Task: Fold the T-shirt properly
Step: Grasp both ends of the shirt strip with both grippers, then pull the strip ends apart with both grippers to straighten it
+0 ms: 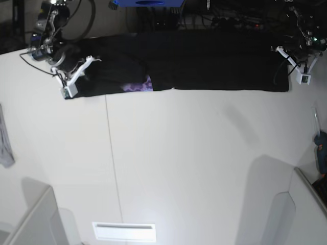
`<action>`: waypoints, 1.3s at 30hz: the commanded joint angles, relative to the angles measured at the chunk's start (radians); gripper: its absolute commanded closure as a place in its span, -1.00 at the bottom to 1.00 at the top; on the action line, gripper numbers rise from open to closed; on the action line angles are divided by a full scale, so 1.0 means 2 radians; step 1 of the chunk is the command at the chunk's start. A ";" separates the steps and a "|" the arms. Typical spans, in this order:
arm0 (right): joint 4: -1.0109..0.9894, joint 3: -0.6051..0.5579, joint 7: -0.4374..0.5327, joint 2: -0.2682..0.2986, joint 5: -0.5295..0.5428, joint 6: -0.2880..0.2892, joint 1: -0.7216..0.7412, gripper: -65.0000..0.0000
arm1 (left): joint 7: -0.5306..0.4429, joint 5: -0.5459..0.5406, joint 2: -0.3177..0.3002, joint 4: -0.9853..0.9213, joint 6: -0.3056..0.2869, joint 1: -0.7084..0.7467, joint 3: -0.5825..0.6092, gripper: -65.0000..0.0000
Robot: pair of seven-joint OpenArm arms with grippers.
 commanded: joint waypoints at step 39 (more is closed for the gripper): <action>0.054 0.074 -0.020 0.002 -0.053 0.012 0.081 1.00 | 0.103 -0.041 0.028 0.109 -0.006 -0.117 -0.056 1.00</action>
